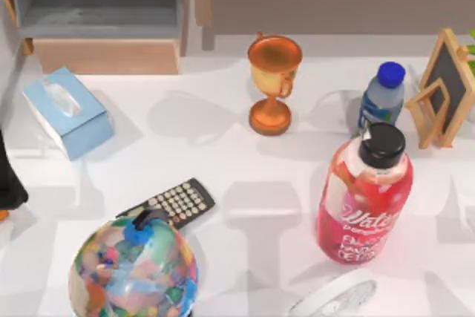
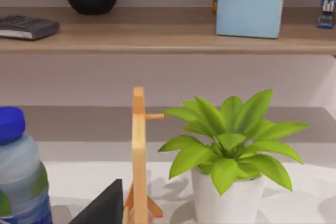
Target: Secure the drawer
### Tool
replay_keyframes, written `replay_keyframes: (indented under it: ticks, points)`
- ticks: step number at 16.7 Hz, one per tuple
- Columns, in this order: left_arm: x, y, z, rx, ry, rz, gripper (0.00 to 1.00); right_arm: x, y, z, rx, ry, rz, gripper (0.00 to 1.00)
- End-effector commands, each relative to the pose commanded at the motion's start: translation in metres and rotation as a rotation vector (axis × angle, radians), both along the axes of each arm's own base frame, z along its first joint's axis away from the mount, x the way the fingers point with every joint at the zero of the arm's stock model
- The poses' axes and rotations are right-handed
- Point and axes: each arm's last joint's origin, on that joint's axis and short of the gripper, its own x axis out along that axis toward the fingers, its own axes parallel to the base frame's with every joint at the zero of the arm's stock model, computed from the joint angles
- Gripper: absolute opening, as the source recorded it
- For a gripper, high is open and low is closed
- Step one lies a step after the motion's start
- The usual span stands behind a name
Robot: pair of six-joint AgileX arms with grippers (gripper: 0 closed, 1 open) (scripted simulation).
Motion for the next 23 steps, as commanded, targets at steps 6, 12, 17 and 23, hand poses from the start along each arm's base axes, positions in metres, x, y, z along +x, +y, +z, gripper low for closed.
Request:
replay_keyframes:
  ticks: [6,12,17,23]
  points:
    - [0.042,-0.026,0.047,0.004,0.029,-0.003,1.00,0.000,0.000,0.000,0.000,0.000,0.000,1.00]
    - [0.066,-0.046,0.066,0.001,0.020,-0.002,1.00,0.000,0.000,0.000,0.000,0.000,0.000,1.00]
    - [0.065,-0.045,0.065,0.001,0.022,-0.001,1.00,0.000,0.000,0.000,0.000,0.000,0.000,1.00]
    - [0.087,-0.018,0.064,0.169,-0.033,0.074,1.00,0.000,0.000,0.000,0.000,0.000,0.000,1.00]
